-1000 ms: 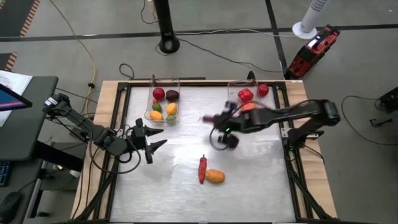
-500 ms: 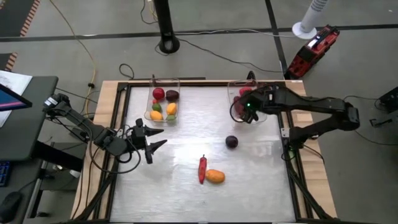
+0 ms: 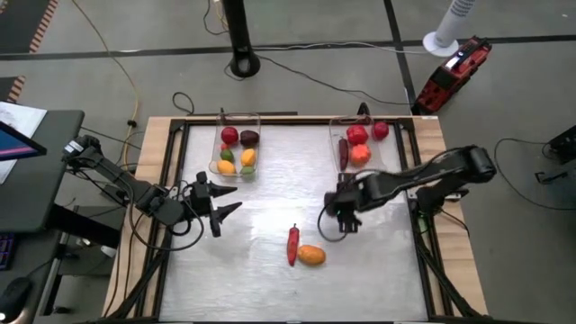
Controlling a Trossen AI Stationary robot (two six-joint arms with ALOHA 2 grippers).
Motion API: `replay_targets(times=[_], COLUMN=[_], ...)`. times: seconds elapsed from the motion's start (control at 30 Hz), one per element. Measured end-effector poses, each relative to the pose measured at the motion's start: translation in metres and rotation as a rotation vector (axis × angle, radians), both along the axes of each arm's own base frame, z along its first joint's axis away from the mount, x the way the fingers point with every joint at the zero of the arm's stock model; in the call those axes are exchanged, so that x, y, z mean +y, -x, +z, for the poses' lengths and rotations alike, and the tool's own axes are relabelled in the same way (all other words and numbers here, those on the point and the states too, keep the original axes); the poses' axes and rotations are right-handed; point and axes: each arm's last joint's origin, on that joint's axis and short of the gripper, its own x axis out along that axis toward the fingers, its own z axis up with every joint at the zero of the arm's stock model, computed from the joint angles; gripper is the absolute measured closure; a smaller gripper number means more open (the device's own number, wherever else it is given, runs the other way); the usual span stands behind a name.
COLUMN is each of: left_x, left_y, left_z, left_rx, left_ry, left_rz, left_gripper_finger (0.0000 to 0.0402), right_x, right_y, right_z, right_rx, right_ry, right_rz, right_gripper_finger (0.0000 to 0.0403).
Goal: Sort produce into baskets
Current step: Put the purple cabbage into the right transparent bin
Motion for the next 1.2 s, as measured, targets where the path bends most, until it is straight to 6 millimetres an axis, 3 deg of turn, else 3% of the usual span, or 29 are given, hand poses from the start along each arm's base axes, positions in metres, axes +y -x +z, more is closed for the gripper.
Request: replay_targets(times=[0.13,0.4,0.53,0.73,0.87,1.03,1.2], left_x=[0.0,0.0,0.0,0.0,0.0,0.0,0.0], left_y=[0.0,0.0,0.0,0.0,0.0,0.0,0.0], left_z=[0.0,0.0,0.0,0.0,0.0,0.0,0.0], left_rx=[-0.003,0.0,0.002,0.002,0.001,0.001,0.001], left_ry=[0.009,0.007,0.007,0.006,0.007,0.006,0.006], left_rz=[-0.009,-0.011,-0.014,-0.014,-0.014,-0.014,-0.014], left_gripper_finger=[0.0187,0.0187,0.0187,0.0187,0.0187,0.0187,0.0187], right_x=[0.009,0.002,0.0,0.0,0.0,-0.002,-0.022], right_y=[-0.009,-0.021,-0.025,-0.027,-0.025,-0.017,0.015], right_z=[-0.023,-0.057,-0.071,-0.076,-0.058,0.004,0.055], right_rx=[0.084,0.22,0.276,0.286,0.271,0.038,-0.153], right_ry=[0.052,0.156,0.152,0.161,0.142,0.14,0.353], right_rz=[0.027,0.027,0.027,0.031,0.022,-0.016,-0.199], right_gripper_finger=[0.0089,0.0045,0.0055,0.0103,0.0114,0.0114,0.0108])
